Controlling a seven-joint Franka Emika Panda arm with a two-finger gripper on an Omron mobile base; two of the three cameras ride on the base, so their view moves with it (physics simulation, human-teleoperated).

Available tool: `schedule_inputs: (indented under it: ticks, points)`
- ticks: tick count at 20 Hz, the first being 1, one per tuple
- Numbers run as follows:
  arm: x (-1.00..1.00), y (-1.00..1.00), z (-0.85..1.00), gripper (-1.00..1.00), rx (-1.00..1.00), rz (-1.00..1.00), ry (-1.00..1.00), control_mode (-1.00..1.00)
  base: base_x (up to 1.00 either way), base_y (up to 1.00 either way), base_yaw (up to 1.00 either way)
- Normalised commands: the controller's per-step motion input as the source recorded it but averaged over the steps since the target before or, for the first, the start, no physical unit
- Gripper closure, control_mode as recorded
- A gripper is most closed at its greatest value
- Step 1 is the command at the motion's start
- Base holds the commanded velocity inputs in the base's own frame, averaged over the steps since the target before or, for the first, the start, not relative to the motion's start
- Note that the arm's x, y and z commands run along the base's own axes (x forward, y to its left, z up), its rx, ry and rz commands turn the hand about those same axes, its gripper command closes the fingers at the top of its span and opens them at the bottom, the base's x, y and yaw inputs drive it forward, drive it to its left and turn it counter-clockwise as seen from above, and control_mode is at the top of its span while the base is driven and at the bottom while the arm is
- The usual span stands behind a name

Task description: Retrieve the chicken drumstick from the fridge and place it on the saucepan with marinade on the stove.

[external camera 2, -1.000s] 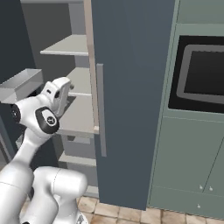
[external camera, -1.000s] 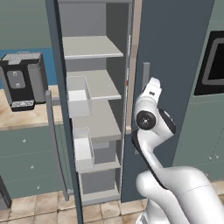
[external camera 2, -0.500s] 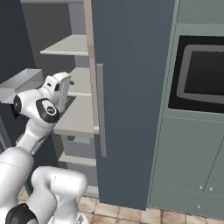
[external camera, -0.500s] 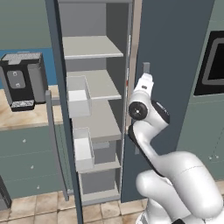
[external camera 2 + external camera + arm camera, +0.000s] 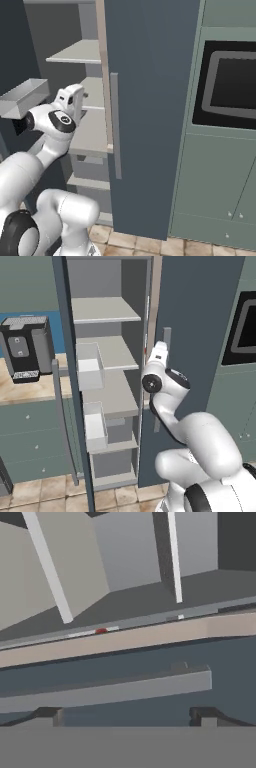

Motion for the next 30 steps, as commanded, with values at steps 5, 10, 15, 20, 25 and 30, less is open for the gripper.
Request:
schedule_inputs:
  ticks: [5,10,15,20,25,30]
  points:
    - [0.42,0.01,-0.01,-1.0,-0.04,0.03,0.0,-1.0,0.0,0.0,0.0]
    - [0.36,0.06,0.0,-1.0,-0.04,0.01,0.0,-1.0,0.0,0.0,0.0]
    - [0.19,0.15,0.0,-1.0,-0.03,0.0,0.0,-1.0,0.0,0.0,0.0]
    - [0.17,0.06,0.0,-1.0,0.0,0.0,0.0,-1.0,0.0,0.0,0.0]
    - [0.17,0.0,0.0,-1.0,0.0,0.0,0.0,-1.0,0.0,0.0,0.0]
    - [0.27,0.0,0.0,-1.0,0.0,-0.01,0.0,-1.0,0.0,0.0,0.0]
